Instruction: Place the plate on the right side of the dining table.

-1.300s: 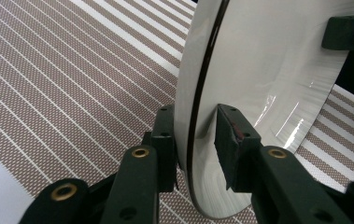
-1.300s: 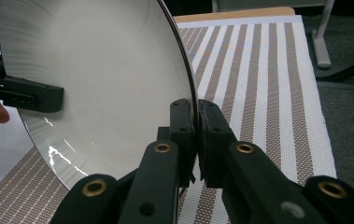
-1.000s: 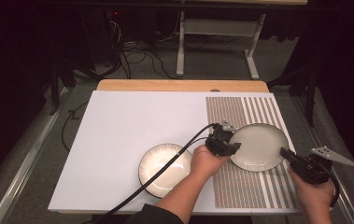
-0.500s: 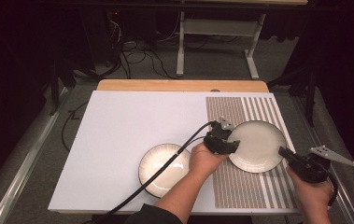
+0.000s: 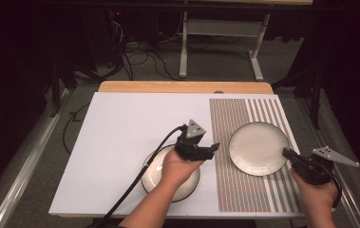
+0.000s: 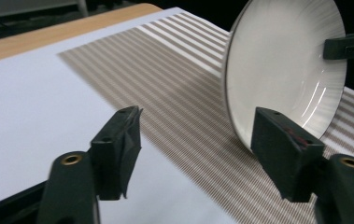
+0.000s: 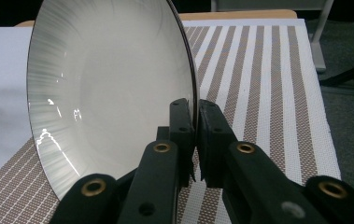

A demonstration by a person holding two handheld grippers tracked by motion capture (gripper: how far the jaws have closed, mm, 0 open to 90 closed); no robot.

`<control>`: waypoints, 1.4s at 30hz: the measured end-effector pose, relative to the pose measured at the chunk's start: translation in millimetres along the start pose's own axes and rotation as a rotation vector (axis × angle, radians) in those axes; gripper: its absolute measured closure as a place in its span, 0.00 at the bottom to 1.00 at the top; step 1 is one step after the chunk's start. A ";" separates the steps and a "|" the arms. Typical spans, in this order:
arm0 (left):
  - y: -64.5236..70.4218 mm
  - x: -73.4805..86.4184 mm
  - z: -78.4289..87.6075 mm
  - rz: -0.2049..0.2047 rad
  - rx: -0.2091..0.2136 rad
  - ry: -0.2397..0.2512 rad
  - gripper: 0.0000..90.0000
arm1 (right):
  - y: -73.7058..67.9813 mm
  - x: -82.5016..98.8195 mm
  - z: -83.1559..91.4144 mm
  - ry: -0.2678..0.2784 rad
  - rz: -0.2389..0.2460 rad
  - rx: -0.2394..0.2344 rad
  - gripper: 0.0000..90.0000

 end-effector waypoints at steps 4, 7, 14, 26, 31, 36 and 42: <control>-18.2 16.5 32.4 0.011 -0.037 0.010 0.31 | 0.6 -0.1 -1.3 -0.006 0.001 0.009 0.97; -31.3 26.8 52.9 0.025 -0.065 0.021 0.27 | 1.3 -0.4 -2.4 -0.007 0.008 0.014 0.96; -59.6 46.8 112.2 0.048 -0.123 0.075 0.18 | 2.4 -0.2 -4.4 -0.018 0.002 0.024 0.96; -97.6 93.9 199.5 0.073 -0.228 0.155 0.00 | 3.5 -0.9 -9.1 -0.035 -0.012 0.037 0.96; -103.4 96.8 213.2 0.087 -0.250 0.195 0.00 | 4.6 -1.2 -12.6 -0.050 -0.028 0.048 0.95; -101.9 94.1 214.3 0.094 -0.233 0.211 0.00 | 7.9 0.1 -17.7 -0.075 -0.046 0.063 0.94; -98.7 94.3 213.8 0.087 -0.220 0.210 0.00 | 12.9 1.4 -24.3 -0.099 -0.067 0.089 0.94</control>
Point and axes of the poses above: each handheld gripper's, and its own axes: z roughly backward along the jaws, x roughly out of its underside, y roughly to its right, the point moved 7 cm from there along -z, roughly forward along the jaws, and after that the axes turned 1 degree about x, right-handed, at the moved point
